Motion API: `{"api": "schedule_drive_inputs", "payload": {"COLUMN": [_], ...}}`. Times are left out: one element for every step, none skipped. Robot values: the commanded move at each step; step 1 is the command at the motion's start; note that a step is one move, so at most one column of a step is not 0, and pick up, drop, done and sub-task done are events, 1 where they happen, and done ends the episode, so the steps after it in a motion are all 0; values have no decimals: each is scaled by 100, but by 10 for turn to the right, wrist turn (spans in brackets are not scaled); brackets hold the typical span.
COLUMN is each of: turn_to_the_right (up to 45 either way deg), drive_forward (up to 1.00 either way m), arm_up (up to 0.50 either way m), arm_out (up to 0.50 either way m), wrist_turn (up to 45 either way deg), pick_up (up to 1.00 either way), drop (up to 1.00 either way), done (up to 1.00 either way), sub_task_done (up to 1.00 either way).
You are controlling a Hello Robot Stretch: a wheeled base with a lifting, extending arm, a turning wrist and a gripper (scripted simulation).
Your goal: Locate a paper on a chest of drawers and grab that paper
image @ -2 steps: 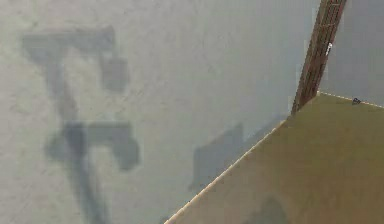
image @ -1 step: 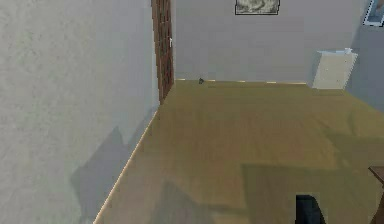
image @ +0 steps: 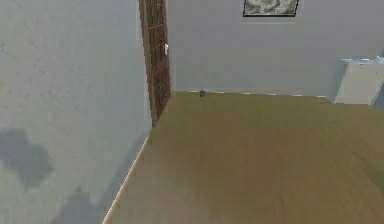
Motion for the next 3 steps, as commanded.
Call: {"api": "schedule_drive_inputs", "payload": {"turn_to_the_right": [360, 0, 0], "drive_forward": [0, 100, 100], "arm_up": [0, 0, 0], "arm_out": [0, 0, 0], "wrist_turn": [0, 0, 0], "pick_up": [0, 0, 0], "drop": [0, 0, 0], "done": [0, 0, 0], "sub_task_done": [0, 0, 0]}}
